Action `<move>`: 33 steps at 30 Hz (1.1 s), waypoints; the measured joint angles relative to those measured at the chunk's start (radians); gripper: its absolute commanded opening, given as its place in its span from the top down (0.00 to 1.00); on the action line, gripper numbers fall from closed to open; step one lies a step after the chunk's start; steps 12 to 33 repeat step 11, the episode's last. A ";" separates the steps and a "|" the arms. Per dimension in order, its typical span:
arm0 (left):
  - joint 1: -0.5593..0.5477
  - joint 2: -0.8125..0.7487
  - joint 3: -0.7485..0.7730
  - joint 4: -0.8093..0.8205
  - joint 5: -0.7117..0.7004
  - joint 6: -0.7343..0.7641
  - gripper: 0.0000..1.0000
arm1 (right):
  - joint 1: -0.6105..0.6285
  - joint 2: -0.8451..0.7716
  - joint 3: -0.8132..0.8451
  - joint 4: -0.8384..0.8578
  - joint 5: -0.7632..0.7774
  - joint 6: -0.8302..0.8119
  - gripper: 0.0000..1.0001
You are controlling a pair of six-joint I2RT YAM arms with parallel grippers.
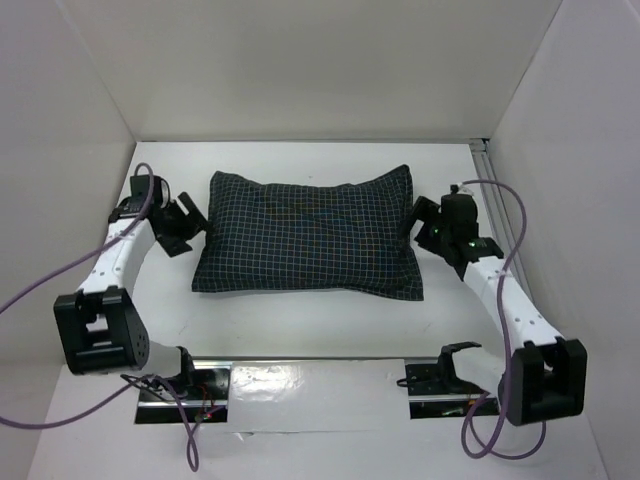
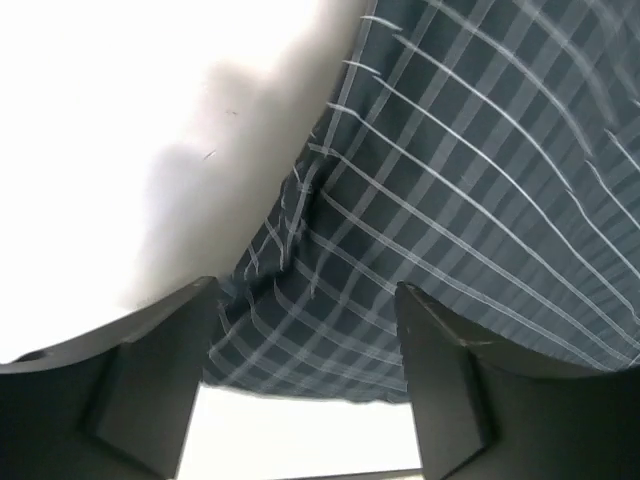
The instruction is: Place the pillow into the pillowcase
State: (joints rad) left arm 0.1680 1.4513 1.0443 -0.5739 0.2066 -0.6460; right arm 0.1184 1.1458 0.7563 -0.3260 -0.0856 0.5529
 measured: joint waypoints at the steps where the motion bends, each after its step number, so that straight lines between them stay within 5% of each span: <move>1: 0.001 -0.034 0.011 -0.023 -0.015 0.004 0.13 | 0.000 -0.027 0.018 -0.029 0.049 -0.003 0.00; 11: -0.048 -0.281 0.127 -0.040 -0.016 0.049 0.10 | 0.000 -0.065 0.205 -0.217 0.406 -0.030 0.02; 33: -0.048 -0.281 0.127 -0.040 -0.016 0.049 0.10 | 0.000 -0.065 0.205 -0.217 0.406 -0.030 0.02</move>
